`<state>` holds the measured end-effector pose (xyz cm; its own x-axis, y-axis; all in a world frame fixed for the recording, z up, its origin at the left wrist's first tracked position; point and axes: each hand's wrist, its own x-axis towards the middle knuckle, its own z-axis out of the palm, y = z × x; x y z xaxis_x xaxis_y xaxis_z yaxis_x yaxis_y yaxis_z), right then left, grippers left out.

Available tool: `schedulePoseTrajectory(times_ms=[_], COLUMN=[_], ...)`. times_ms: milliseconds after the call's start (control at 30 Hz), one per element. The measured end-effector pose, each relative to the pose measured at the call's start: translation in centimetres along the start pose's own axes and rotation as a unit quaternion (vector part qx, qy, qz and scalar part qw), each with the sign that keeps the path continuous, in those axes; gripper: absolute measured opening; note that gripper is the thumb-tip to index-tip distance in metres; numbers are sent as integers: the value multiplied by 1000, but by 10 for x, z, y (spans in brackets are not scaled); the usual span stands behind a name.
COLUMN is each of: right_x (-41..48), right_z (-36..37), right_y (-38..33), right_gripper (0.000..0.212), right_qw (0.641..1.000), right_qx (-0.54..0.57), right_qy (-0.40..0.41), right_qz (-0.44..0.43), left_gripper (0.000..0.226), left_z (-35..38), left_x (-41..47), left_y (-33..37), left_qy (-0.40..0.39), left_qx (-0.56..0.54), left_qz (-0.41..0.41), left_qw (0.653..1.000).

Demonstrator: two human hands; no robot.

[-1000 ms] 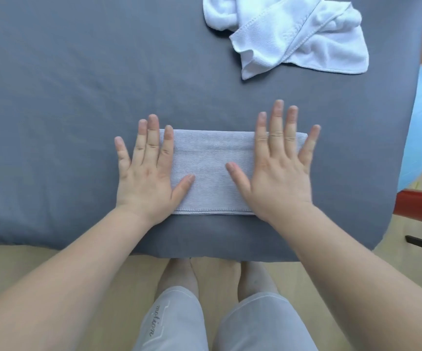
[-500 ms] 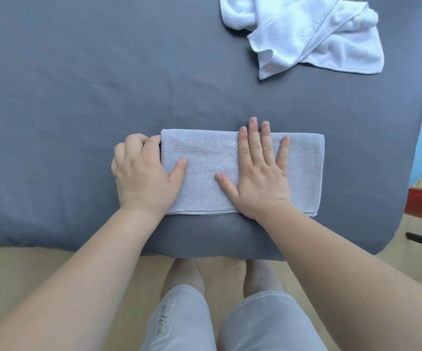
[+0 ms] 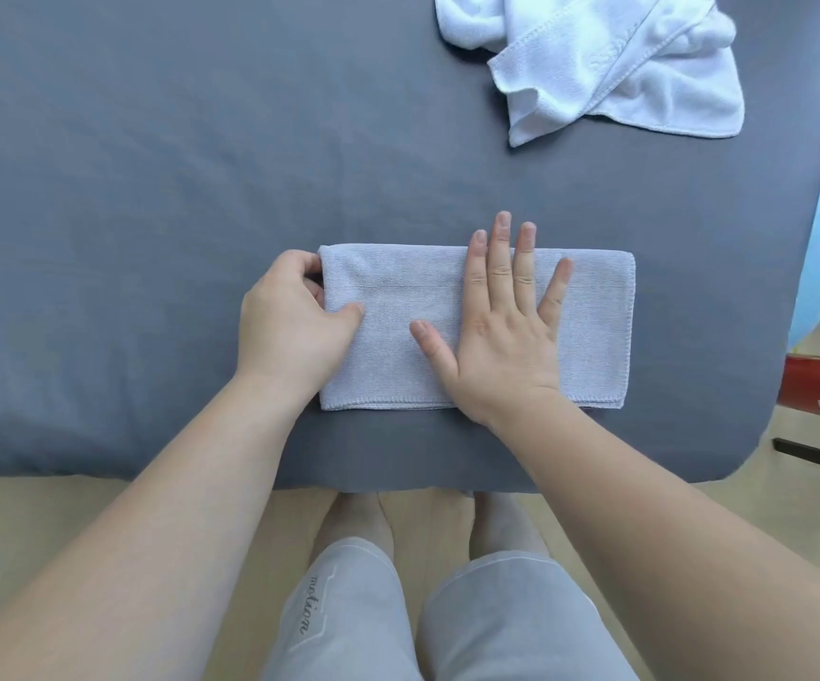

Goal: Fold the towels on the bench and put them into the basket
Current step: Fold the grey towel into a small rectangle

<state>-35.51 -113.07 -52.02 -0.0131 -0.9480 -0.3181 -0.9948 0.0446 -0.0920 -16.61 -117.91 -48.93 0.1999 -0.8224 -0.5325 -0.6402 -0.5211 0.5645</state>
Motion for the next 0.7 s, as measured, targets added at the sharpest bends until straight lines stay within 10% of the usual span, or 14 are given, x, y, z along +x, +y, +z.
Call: schedulePoseTrajectory(times_ms=[400, 700], right_x=[3, -22], right_z=[14, -22], right_y=[-4, 66], right_gripper=[103, 89], right_qw=[998, 967], right_qx=[12, 249], right_qy=[-55, 49], right_qz=[6, -13], left_gripper=[11, 16], left_z=[-6, 2], left_x=[-5, -61], left_y=[13, 88], left_qy=[-21, -16], left_qx=[-30, -154], left_qz=[28, 108], left_qw=[999, 982])
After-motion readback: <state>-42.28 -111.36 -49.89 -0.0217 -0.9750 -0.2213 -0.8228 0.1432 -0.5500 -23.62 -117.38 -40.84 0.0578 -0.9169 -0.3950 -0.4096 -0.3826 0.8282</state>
